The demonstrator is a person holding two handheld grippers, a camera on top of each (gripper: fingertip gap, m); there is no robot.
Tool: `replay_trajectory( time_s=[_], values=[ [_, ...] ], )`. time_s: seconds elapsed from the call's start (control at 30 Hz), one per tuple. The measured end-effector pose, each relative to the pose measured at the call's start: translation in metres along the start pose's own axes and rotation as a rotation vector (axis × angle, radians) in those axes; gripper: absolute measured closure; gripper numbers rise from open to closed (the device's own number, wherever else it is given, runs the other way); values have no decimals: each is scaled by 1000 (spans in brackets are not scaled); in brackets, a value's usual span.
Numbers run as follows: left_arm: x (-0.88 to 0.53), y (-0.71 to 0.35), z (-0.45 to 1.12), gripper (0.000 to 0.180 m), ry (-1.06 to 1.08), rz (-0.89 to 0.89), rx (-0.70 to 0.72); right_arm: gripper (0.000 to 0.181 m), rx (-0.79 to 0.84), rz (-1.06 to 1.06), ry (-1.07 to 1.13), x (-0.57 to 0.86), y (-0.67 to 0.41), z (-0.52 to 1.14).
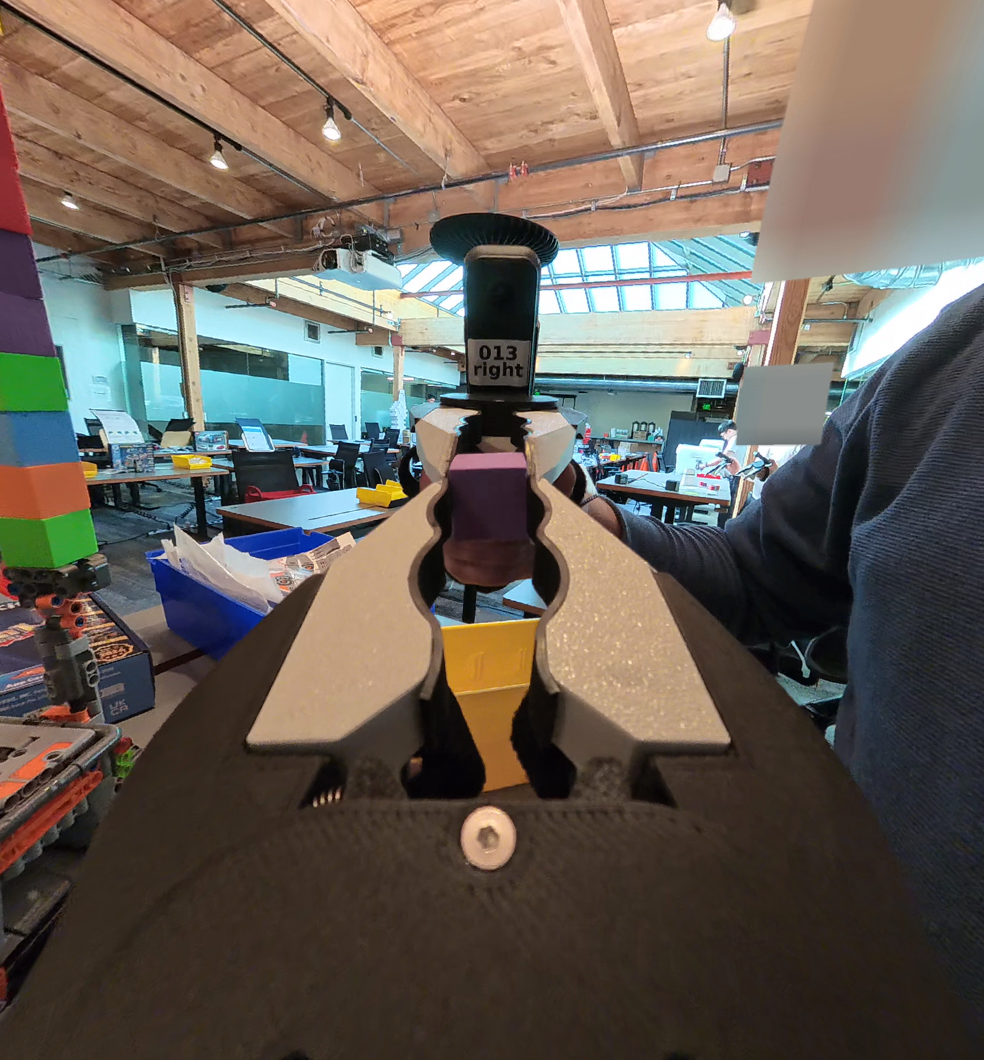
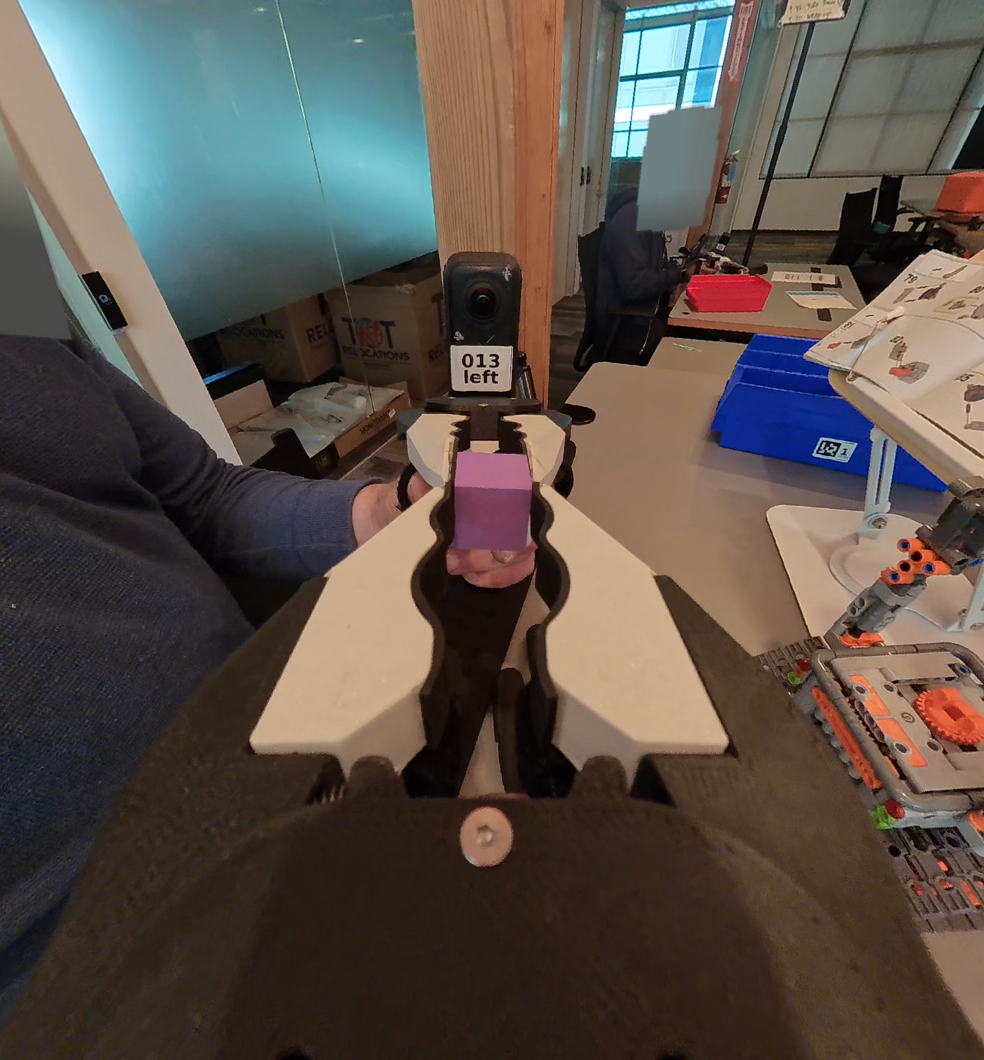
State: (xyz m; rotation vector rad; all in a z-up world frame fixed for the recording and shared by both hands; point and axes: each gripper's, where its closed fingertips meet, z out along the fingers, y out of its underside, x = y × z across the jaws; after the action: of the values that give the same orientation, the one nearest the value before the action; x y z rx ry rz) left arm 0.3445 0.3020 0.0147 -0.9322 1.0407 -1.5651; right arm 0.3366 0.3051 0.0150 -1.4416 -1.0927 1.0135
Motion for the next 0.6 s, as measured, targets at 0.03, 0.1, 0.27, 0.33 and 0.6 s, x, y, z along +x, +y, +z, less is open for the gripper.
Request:
replay_trajectory(
  time_s=[0.03, 0.1, 0.27, 0.33, 0.6],
  values=[
    [0, 0, 0, 157, -3, 3, -1, 157, -3, -3, 2, 0, 0, 0],
    [-1, -3, 1, 154, -8, 9, 3, 156, -8, -13, 12, 2, -5, -2],
    [-23, 12, -13, 162, -102, 74, -70, 157, 44, -105, 111, 25, -58, -29],
    [-37, 27, -22, 168, -158, 81, -104, 157, 66, -158, 169, 39, -92, -45],
    [-83, 99, -50, 176, -323, 19, -210, 157, 169, -314, 347, 85, -243, -95]
  ],
)
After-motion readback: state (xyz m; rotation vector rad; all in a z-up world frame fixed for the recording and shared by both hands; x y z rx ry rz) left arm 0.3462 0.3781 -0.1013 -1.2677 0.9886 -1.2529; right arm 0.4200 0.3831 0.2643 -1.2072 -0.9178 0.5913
